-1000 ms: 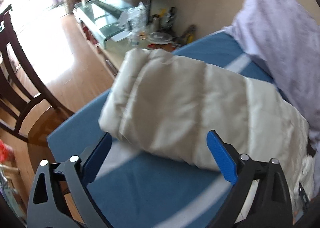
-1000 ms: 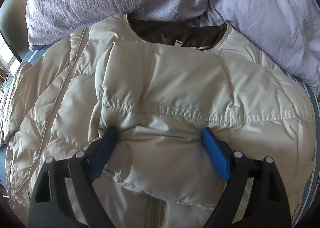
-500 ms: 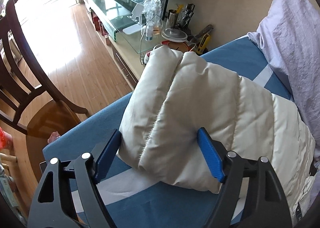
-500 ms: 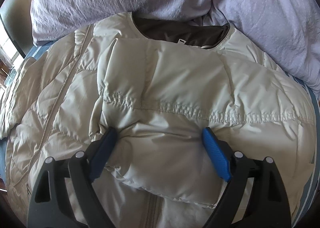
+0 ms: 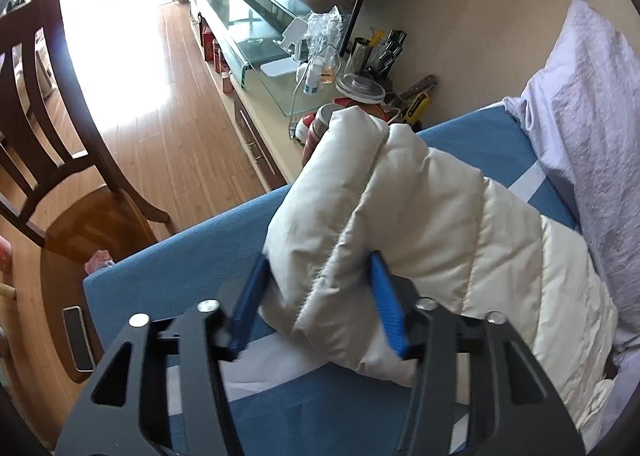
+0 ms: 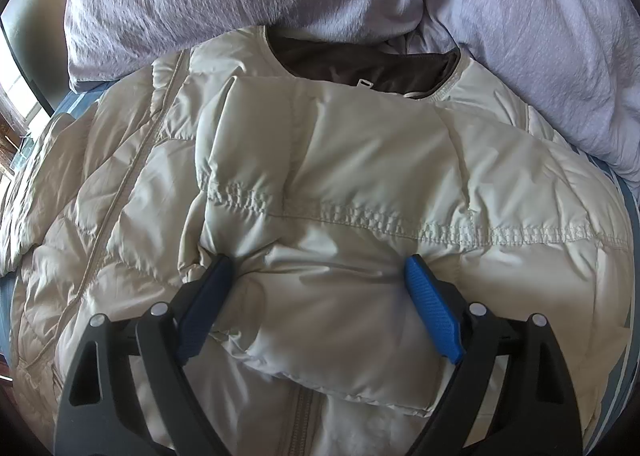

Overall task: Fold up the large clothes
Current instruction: 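Reach the left tool to the other sleeve cuff and grasp it, then lift and fold the held sleeve across the jacket body with the left tool, release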

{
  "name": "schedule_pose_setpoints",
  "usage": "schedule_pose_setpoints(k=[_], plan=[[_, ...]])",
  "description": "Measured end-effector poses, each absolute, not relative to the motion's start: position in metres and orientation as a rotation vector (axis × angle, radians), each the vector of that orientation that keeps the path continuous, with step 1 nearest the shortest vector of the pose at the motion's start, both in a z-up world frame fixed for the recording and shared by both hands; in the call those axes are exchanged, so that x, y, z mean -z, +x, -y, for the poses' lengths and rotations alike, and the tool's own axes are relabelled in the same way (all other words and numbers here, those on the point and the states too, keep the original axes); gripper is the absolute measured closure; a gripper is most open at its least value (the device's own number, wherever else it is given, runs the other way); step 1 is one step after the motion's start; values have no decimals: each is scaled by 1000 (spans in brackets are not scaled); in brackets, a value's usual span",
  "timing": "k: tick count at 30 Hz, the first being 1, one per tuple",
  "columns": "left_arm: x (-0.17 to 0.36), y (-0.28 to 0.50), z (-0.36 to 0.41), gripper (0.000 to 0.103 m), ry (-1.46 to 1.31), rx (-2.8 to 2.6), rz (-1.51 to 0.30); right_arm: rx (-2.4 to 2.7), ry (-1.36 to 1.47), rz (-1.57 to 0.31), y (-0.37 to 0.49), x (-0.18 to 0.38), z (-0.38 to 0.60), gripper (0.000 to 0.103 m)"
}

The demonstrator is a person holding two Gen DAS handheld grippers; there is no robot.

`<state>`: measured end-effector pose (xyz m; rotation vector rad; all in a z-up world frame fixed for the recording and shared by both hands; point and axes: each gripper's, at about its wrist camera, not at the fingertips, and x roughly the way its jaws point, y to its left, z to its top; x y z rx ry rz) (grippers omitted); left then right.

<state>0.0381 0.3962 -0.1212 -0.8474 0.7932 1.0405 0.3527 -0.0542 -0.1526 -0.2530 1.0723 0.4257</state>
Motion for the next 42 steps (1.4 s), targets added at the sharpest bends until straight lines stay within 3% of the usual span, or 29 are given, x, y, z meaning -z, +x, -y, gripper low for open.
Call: schedule_pose_setpoints(k=[4,10,22,32,42], plan=[[121,38,-398,79,-886,-1010,-765,-422,-255,-1073,352,152,54,15],[113,39,-394,91,-885,-993,-734,-432,-258,-1075,352,152,54,15],[33,77,-366,94,-660,-859,-630,-426,-250,-1076,354,152,54,13],[-45,136,-296,99,-535,-586,-503,-428,-231,-1085,356,153,54,12],[-57,197,-201,102,-512,-293,-495,-442,-212,-1104,359,151,56,11]])
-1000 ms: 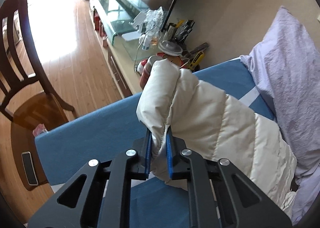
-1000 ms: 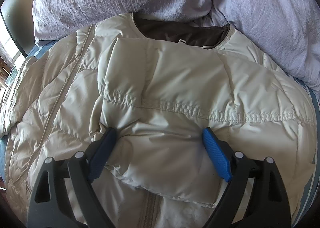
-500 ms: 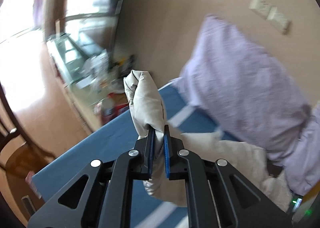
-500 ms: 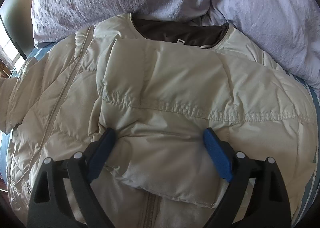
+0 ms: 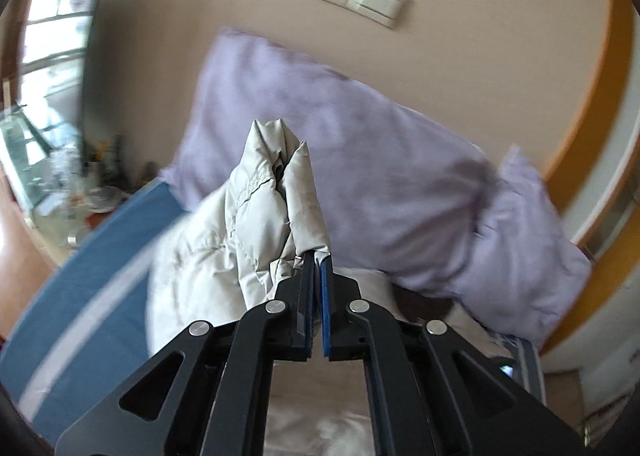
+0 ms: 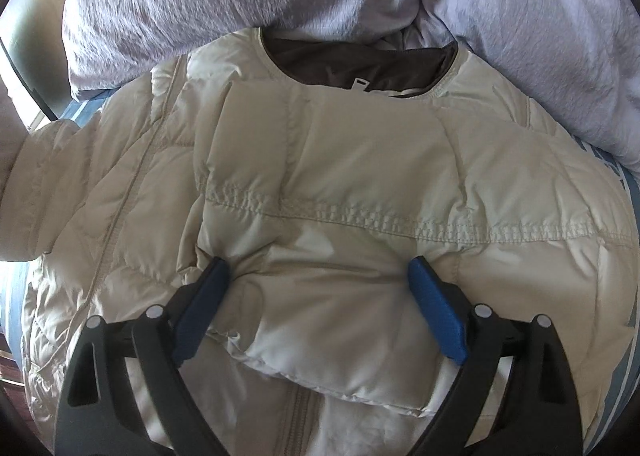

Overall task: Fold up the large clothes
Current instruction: 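Lift and fold the held sleeve across the jacket body with the left tool, release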

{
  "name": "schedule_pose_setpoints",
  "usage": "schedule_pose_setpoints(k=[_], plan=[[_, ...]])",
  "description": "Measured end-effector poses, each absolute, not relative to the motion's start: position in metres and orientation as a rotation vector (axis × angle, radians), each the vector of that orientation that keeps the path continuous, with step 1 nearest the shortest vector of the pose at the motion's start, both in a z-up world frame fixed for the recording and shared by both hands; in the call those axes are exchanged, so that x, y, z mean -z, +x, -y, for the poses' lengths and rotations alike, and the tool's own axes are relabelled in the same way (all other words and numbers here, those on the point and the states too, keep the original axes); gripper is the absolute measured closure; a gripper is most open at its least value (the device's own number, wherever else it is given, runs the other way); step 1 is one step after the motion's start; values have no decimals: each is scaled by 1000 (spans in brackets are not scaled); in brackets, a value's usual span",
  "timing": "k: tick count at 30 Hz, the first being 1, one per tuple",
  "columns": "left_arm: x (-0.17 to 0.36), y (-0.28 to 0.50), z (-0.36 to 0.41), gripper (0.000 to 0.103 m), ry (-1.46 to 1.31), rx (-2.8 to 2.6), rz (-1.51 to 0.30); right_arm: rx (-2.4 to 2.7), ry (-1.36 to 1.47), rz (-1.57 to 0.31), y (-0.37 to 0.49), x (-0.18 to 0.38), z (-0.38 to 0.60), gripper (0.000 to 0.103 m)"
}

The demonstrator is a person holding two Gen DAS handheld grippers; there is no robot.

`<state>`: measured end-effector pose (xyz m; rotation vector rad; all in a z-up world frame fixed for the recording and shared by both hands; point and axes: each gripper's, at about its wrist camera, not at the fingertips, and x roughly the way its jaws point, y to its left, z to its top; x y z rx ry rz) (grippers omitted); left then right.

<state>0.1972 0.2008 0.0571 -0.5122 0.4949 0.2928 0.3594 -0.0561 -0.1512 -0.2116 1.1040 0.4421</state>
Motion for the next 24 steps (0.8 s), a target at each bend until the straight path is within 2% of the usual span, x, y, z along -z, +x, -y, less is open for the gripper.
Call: schedule_pose_setpoints(k=[15,24], plan=[[3,274,-75,102,-469,9,-708,-496,-129,-1164,354,130,90,8],[45,292,-36,103,-463,87,-841,-411,-149,-1085,344,117,127,8]])
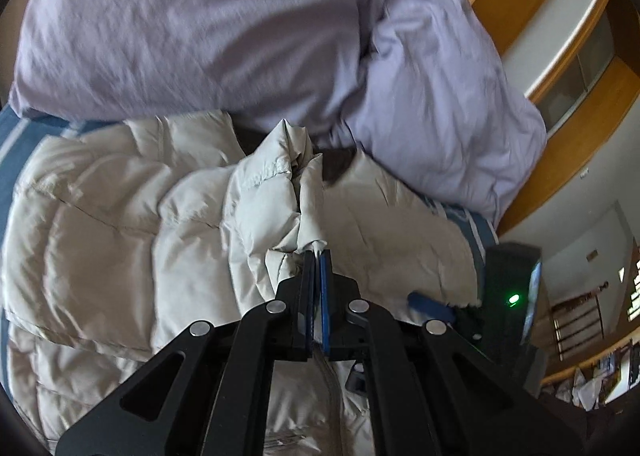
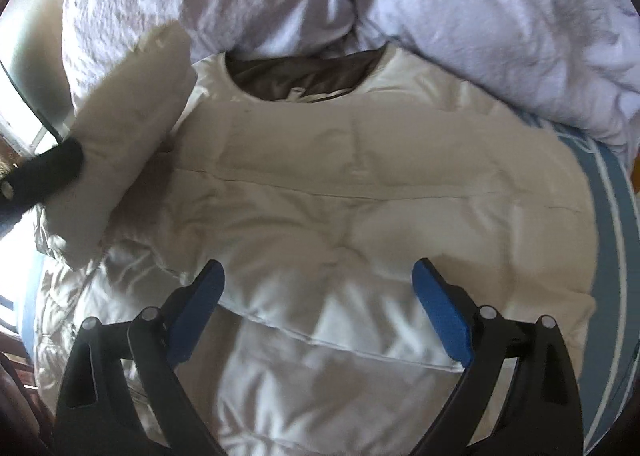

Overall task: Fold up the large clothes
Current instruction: 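Lift and fold the held sleeve across the jacket body with the left tool, release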

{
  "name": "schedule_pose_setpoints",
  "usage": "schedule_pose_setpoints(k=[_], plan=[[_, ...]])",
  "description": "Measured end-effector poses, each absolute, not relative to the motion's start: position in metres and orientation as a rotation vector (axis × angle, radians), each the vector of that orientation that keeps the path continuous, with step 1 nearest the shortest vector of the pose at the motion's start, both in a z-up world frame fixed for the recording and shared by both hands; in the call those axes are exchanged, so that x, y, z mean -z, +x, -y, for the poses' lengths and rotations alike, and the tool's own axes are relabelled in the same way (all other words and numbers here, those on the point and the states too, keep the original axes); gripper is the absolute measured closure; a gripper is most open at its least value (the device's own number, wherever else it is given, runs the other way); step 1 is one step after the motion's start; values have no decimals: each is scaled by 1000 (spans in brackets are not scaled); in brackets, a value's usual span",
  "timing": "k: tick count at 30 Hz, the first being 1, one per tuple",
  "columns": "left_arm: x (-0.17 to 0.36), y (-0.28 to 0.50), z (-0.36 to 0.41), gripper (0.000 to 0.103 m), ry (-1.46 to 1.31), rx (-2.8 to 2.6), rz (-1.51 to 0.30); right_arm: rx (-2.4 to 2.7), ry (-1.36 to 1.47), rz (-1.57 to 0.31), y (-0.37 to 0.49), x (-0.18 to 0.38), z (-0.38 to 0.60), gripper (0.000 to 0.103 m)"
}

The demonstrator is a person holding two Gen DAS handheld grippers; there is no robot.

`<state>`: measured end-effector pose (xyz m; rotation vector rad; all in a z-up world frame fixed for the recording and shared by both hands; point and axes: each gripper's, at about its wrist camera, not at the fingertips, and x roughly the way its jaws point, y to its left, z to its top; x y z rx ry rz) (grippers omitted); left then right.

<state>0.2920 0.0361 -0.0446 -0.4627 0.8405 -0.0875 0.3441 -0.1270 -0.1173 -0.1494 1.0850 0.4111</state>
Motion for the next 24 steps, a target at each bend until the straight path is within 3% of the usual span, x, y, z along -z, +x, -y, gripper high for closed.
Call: schedule_pose_setpoints(k=[14,21,24], plan=[[74,298,-12,101,-486,101,-960,-323,-125,-1016,337,104,168,8],[61,284,-23,57,-470,65,-926,-375,-103,-980,341,87,161,16],[56,278,-34,52,-476,39,-910,-425,-81,-986,345,81,151,21]])
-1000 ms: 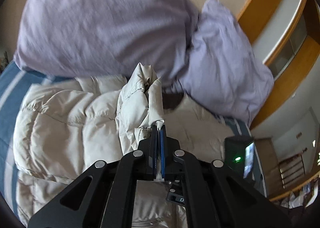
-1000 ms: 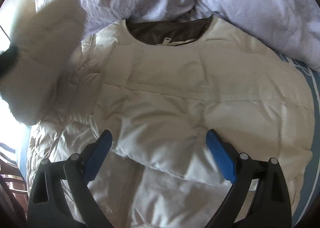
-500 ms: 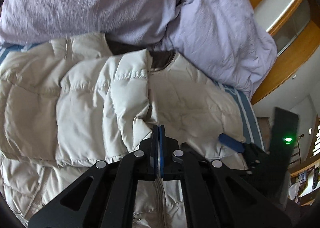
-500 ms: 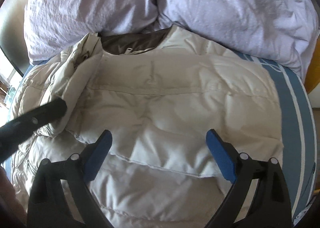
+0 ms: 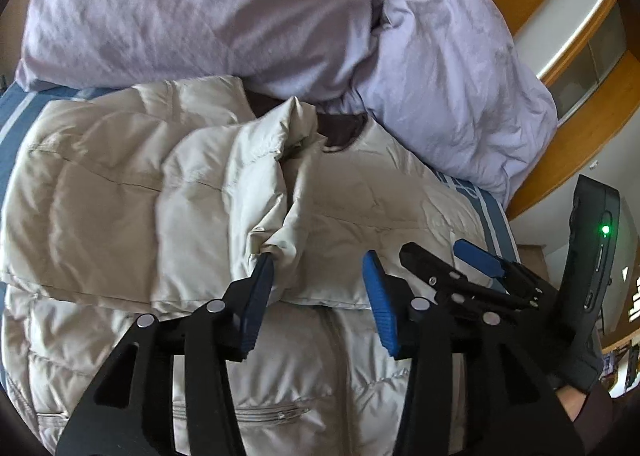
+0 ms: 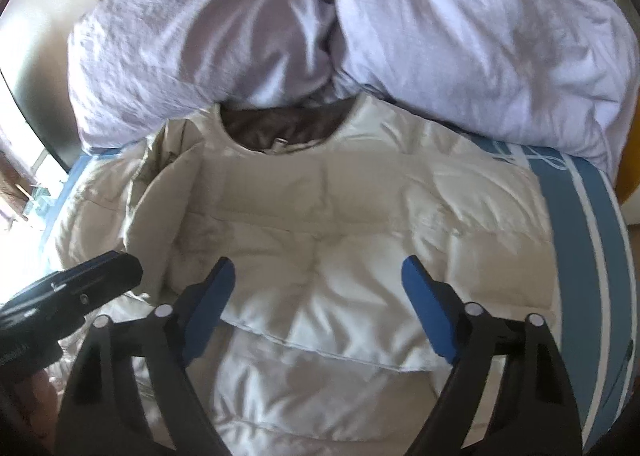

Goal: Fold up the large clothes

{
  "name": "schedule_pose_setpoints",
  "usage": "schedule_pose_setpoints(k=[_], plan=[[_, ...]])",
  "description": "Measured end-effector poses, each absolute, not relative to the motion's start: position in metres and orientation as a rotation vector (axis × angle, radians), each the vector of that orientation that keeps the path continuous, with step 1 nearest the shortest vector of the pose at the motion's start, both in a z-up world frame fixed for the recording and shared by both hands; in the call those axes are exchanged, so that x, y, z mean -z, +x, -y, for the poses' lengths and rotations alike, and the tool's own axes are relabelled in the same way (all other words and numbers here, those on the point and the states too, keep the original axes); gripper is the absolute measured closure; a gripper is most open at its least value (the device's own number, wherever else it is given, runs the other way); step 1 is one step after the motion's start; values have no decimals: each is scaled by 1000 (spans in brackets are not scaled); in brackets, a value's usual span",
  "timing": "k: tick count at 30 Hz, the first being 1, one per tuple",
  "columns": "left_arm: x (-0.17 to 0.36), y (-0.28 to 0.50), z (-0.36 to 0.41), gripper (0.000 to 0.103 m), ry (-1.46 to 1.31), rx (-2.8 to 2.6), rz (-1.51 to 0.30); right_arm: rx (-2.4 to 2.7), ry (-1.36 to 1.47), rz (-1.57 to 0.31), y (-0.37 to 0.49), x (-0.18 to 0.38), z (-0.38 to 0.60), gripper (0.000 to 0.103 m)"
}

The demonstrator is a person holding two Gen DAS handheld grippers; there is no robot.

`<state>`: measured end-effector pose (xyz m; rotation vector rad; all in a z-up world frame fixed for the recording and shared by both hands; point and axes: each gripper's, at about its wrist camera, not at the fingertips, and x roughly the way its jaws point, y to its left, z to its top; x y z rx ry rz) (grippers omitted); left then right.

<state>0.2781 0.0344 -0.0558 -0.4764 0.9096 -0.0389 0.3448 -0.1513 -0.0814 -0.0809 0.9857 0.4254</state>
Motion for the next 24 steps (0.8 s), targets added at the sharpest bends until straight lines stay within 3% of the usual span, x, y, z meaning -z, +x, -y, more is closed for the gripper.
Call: schedule_pose_setpoints(k=[4,15,24], plan=[[49,269,-50,37,-498,7,-887,-448,-50,-990,348,77,143,22],[60,259,-72,37,-424,-126,-928,-553,54,-1043,357,76,120,30],[70,257,-85,37,-399,-180,-963,-624,68,-1119,358,88,87,30]])
